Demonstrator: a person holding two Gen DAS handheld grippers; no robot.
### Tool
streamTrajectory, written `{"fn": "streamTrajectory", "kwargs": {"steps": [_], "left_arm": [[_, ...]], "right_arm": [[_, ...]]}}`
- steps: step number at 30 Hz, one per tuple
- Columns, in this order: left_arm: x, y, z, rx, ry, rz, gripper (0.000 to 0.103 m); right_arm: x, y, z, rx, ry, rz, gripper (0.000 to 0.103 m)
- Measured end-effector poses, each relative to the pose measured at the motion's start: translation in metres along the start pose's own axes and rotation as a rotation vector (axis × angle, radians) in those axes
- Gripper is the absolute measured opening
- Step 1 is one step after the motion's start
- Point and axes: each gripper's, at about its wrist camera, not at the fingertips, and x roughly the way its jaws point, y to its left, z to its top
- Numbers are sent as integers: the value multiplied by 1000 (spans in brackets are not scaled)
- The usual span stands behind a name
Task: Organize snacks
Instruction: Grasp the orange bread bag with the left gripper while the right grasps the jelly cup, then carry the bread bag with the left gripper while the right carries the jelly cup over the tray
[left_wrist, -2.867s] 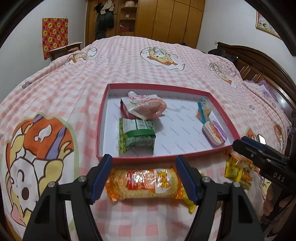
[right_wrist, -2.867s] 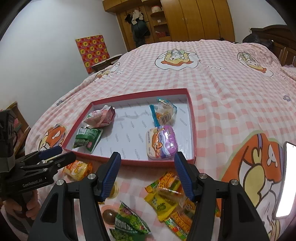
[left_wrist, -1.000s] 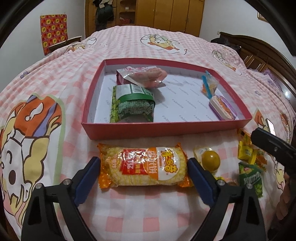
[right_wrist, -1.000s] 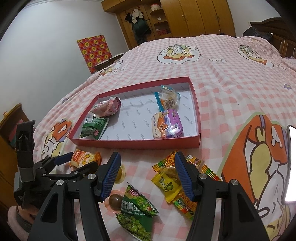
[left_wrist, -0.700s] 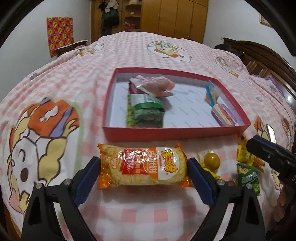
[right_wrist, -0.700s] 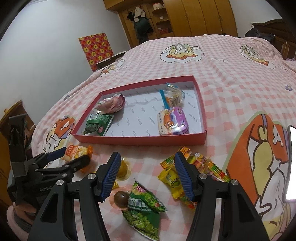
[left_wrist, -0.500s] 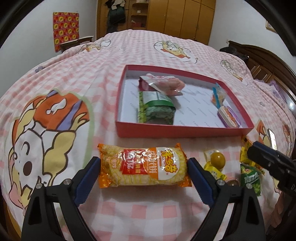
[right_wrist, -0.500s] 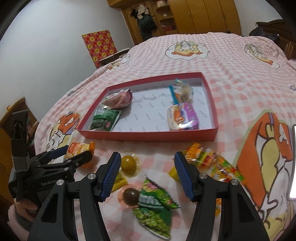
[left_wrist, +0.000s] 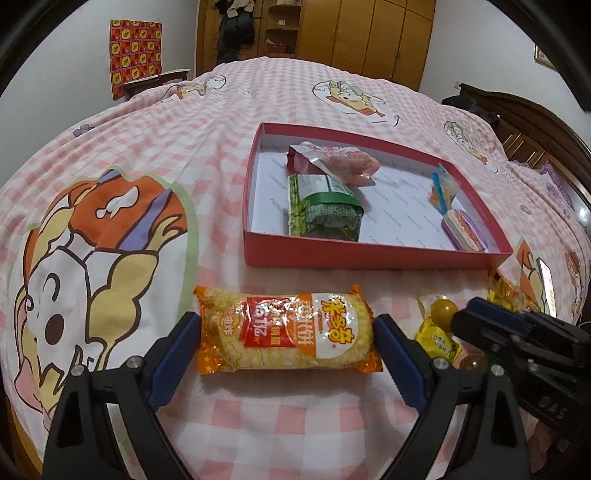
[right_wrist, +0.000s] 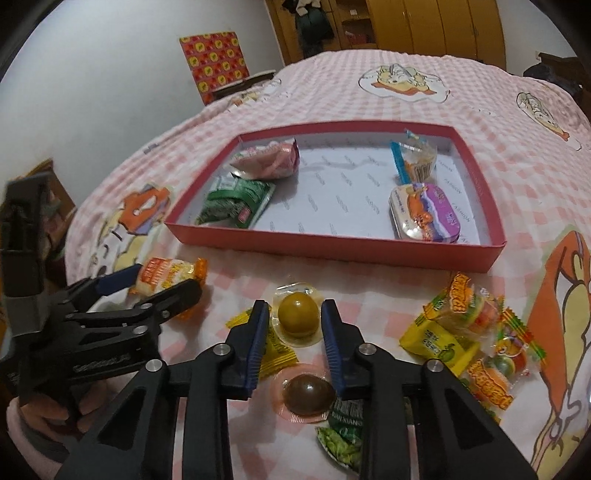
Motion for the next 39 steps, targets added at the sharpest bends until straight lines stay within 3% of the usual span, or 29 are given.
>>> {"fn": "streamTrajectory", "kwargs": {"steps": [22,39], "left_arm": [[3,0,-1,1,7,0,96],[-8,-2,-2,-3,-16,-18,96]], "right_arm": [[20,3,1,-41,21,-36,29],[-2,1,-1,-7,-57,4,26]]}}
